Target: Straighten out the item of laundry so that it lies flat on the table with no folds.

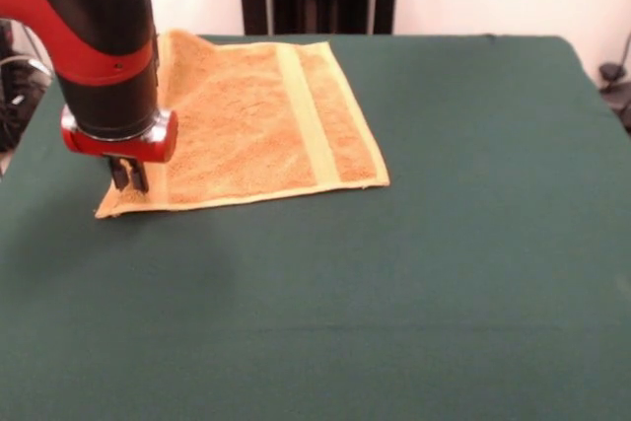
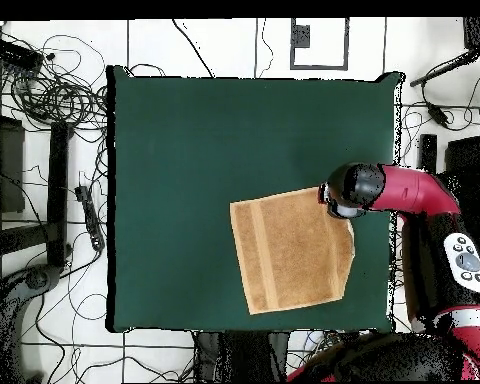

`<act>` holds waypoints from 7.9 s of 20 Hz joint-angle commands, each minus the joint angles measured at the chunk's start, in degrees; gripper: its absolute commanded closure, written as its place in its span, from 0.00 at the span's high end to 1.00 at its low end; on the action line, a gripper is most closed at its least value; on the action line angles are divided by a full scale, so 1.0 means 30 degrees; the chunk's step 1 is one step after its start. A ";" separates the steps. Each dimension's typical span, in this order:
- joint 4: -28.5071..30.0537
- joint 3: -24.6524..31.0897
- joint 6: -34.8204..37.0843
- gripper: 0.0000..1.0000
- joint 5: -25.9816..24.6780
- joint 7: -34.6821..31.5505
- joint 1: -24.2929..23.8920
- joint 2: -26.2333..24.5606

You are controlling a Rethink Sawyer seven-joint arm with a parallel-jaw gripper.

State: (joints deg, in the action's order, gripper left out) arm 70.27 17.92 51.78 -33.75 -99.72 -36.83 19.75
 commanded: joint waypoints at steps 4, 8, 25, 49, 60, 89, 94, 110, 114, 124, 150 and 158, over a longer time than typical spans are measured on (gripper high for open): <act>-0.1488 0.2124 0.1477 0.00 0.0383 0.3895 0.1062 0.0245; -0.1685 0.2086 0.1623 0.00 0.0406 0.3840 0.1159 0.0180; -0.1603 0.2179 0.1260 0.00 0.0467 0.3945 0.1052 0.0131; -0.2730 0.2427 0.2263 0.00 0.0636 0.4585 0.1060 -0.0425; -0.3031 0.2536 0.2512 0.00 0.0571 0.4748 0.1071 -0.0539; -0.0956 0.2730 -0.0038 0.00 -0.0063 0.5002 0.0690 0.0169; -0.0365 0.2645 -0.0347 0.00 -0.0097 0.4733 0.0608 0.0597; 0.0591 0.2306 -0.1214 0.00 -0.0460 0.3931 0.0625 0.0794; 0.0750 0.2366 -0.1432 0.00 -0.0585 0.4093 0.0550 0.0880; 0.0809 0.2563 -0.1527 0.00 -0.0705 0.4501 0.0391 0.0866; 0.0696 0.2566 -0.1532 0.00 -0.0877 0.4465 0.0428 0.0733; 0.0529 0.2518 -0.1047 1.00 -0.0468 0.3865 0.0458 0.0597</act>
State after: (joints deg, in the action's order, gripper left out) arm 68.04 19.50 50.25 -35.38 -99.68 -36.95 23.06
